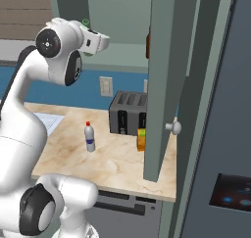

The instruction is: Sort all alcoholic drinks to one cabinet, and non-alcoholic drinks to the other.

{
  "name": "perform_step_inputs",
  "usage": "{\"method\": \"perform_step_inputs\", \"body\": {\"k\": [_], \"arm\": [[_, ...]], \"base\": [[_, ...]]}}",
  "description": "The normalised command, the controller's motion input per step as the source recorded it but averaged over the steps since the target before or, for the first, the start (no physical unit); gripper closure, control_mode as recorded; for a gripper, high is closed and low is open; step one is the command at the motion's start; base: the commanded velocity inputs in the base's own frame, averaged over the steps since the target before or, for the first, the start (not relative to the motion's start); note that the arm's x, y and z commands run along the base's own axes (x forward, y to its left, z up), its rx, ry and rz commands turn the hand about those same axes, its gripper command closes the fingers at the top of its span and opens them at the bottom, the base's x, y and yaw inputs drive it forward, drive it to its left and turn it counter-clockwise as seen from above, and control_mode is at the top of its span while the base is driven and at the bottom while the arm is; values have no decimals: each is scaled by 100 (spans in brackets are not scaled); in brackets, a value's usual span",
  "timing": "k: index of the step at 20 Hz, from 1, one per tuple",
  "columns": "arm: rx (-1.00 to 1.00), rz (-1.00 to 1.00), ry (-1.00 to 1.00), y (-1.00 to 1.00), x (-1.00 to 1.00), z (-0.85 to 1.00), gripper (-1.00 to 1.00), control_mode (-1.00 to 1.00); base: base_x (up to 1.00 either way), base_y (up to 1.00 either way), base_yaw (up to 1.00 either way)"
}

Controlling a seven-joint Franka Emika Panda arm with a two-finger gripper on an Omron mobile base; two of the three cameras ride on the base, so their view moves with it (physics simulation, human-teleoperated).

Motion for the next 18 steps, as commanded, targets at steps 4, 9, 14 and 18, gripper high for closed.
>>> {"method": "perform_step_inputs", "body": {"k": [4,9,14,18], "arm": [[0,-1,0,0,19,2,100,-100],[0,0,1,-4,20,0,100,-100],[0,0,3,-5,13,0,100,-100],[0,0,4,-4,14,-4,100,-100]], "base": [[0,0,0],[0,0,0],[0,0,0],[0,0,0]]}}
